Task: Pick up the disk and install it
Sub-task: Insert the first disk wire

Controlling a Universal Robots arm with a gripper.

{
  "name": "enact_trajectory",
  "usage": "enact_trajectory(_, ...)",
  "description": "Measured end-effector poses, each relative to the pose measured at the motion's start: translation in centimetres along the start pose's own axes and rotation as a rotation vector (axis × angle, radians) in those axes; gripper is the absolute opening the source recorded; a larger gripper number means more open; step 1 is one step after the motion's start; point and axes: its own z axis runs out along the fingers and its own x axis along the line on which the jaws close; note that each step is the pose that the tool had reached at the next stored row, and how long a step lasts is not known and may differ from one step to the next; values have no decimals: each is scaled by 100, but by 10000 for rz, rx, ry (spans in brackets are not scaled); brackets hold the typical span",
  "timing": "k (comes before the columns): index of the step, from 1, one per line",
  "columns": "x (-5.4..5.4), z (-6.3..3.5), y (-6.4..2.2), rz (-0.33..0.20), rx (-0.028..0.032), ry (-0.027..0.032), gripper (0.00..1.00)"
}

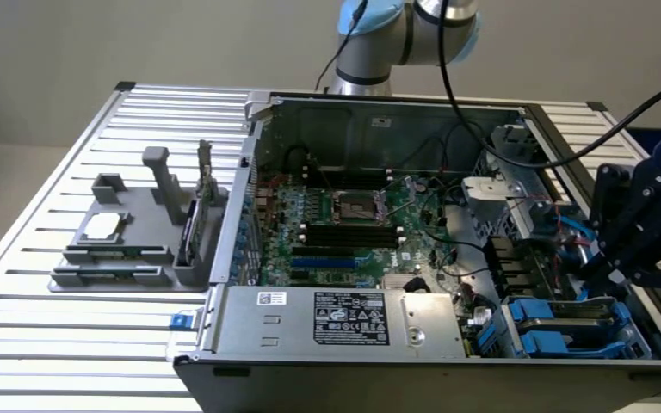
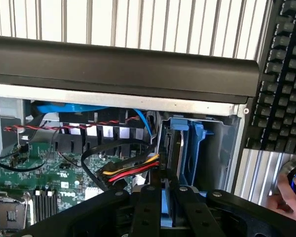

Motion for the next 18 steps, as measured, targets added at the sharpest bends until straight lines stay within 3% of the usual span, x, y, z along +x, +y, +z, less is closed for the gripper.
enact_trajectory(8,0,9,8,516,48,-245,16)
enact_trajectory(10,0,23,14,602,86,-265,16)
enact_trajectory(14,0,52,31,632,258,-278,16)
enact_trajectory(18,0,88,74,635,367,-285,16)
